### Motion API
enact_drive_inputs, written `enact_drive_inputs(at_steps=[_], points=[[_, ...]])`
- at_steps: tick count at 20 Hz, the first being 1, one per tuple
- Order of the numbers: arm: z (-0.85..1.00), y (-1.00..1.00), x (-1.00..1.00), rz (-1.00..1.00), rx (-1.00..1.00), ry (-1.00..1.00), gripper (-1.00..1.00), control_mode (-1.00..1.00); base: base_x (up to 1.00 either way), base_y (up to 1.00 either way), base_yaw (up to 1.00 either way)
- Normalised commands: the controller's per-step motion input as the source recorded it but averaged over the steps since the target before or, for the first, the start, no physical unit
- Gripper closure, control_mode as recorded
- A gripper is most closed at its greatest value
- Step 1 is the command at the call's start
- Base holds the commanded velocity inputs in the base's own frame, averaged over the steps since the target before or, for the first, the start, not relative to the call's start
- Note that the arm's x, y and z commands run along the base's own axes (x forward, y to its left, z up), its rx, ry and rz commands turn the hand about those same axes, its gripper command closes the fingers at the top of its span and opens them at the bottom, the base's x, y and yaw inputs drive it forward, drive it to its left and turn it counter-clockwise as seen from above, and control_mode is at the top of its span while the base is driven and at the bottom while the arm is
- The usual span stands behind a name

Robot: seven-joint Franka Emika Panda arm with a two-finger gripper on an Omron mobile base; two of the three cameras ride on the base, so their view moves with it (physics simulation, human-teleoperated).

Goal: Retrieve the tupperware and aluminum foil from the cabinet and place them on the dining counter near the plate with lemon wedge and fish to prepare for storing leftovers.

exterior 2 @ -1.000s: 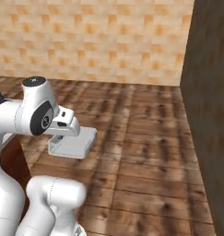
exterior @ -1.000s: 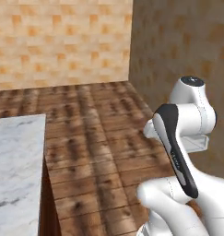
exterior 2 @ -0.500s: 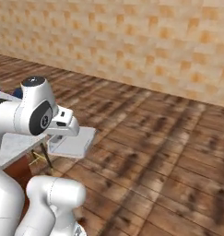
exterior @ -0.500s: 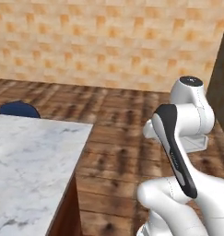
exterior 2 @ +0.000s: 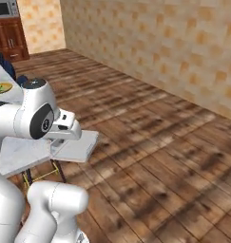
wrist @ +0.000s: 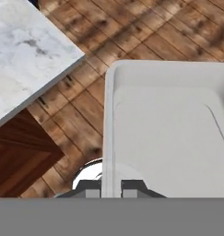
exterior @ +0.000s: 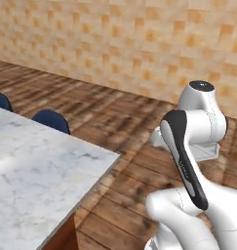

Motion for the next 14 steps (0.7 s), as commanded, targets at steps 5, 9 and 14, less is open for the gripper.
enact_drive_inputs(at_steps=[5,9,14], points=[[0.0,0.0,0.0,0.0,0.0,0.0,1.0,1.0,0.98,-0.66,0.53],[0.0,0.0,0.0,0.0,0.0,0.0,1.0,1.0,0.93,-0.78,0.49],[0.0,0.0,0.0,0.0,0.0,0.0,1.0,1.0,0.94,-0.75,0.5]])
